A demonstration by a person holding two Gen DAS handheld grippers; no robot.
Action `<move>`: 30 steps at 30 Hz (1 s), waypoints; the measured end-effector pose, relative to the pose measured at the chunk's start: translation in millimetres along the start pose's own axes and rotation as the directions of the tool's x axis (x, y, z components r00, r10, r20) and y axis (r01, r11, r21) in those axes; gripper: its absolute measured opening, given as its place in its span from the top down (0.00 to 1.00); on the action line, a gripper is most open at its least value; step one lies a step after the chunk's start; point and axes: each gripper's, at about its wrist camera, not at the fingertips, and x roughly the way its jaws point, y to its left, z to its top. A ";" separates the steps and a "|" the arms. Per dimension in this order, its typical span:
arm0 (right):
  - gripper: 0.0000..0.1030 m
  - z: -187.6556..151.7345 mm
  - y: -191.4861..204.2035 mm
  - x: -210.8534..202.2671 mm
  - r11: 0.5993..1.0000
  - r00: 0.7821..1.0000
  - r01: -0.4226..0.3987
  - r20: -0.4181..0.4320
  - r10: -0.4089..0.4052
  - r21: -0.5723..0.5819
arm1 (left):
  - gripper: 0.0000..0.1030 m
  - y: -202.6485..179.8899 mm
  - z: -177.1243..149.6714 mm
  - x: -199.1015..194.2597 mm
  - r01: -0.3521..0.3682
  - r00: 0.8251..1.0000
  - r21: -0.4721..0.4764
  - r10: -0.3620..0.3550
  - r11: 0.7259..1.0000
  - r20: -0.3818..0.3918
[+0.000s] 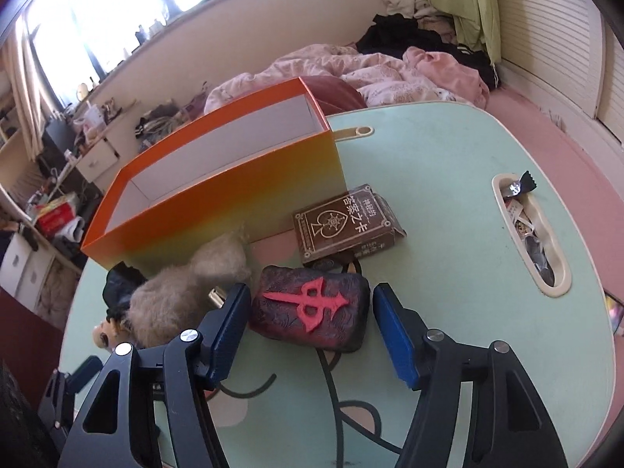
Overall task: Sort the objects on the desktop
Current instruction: 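Grasp the red-symbol block on the table with the right gripper, then carry the block into the orange box with the right while the left drops the figurine in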
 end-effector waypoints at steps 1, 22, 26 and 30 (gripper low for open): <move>0.37 -3.0 6.4 1.0 0.998 0.999 0.032 0.007 -0.032 -0.055 | 0.00 0.2 0.1 0.2 0.000 1.000 0.000 0.000 1.000 -0.001; 0.41 -9.7 -38.1 -45.7 0.997 0.984 -0.082 0.159 0.080 0.006 | 0.28 42.9 39.6 2.0 -0.005 1.000 -0.136 0.007 0.991 0.020; 0.41 -11.7 -28.4 -40.6 0.995 0.985 -0.103 0.135 0.104 -0.014 | 0.59 37.3 47.5 27.2 0.016 0.999 -0.098 -0.020 0.995 -0.032; 0.41 -3.3 -24.2 -44.0 0.995 0.983 -0.101 0.151 0.102 -0.011 | 0.61 38.1 43.6 15.7 0.016 1.000 -0.095 -0.018 0.995 -0.024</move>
